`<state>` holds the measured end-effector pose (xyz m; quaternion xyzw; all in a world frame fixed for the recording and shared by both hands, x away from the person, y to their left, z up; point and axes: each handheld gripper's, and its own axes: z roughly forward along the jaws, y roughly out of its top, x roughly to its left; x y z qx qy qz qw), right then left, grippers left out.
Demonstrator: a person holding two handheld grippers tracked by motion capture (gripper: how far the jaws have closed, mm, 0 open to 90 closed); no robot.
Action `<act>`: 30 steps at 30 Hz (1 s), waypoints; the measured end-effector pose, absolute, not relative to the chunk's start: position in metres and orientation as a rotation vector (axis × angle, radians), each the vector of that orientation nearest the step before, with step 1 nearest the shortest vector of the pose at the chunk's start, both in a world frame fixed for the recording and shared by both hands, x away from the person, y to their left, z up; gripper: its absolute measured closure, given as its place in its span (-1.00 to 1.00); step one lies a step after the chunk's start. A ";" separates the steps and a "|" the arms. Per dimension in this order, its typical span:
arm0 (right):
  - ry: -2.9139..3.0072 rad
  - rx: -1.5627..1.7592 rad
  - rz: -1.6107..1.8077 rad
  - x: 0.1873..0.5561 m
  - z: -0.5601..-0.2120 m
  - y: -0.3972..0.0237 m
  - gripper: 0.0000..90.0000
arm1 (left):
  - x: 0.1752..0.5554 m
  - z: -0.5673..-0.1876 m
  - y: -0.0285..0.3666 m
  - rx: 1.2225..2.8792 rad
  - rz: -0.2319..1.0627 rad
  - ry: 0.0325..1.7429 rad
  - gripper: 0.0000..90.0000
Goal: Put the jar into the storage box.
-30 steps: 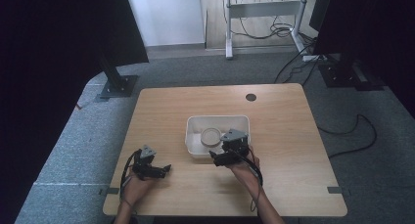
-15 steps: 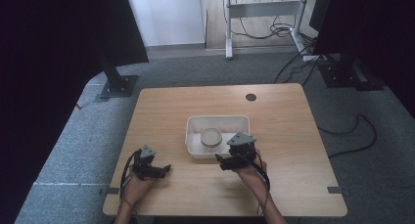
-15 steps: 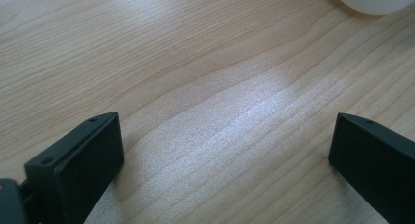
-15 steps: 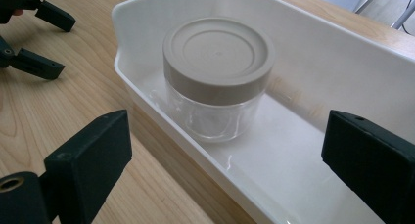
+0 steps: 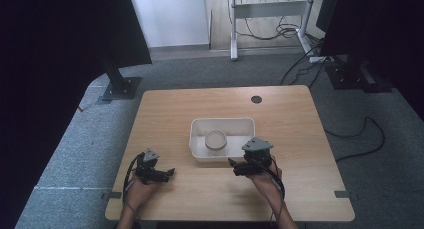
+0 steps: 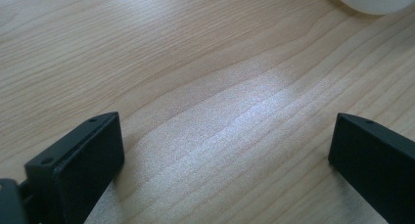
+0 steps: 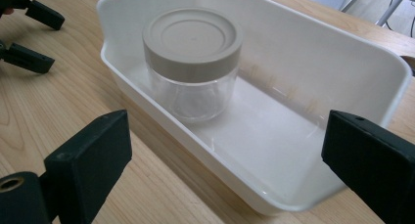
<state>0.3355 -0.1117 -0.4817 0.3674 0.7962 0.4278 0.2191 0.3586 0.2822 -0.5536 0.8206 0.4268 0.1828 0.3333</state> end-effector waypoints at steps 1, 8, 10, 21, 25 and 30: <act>2.203 1.017 1.182 0.335 -0.482 -0.113 -0.90 | 0.359 -0.554 0.282 2.143 0.477 1.115 -1.00; 2.196 1.029 1.179 0.331 -0.484 -0.122 -0.90 | 0.359 -0.554 0.282 2.143 0.477 1.115 -1.00; 2.193 1.032 1.180 0.330 -0.485 -0.124 -0.90 | 0.359 -0.554 0.282 2.143 0.477 1.115 -1.00; 2.169 1.057 1.179 0.324 -0.485 -0.138 -0.90 | 0.359 -0.554 0.282 2.143 0.477 1.115 -1.00; 2.161 1.074 1.173 0.320 -0.487 -0.146 -0.90 | 0.359 -0.554 0.282 2.143 0.477 1.115 -1.00; 2.148 1.086 1.174 0.317 -0.489 -0.153 -0.90 | 0.359 -0.554 0.282 2.142 0.477 1.115 -1.00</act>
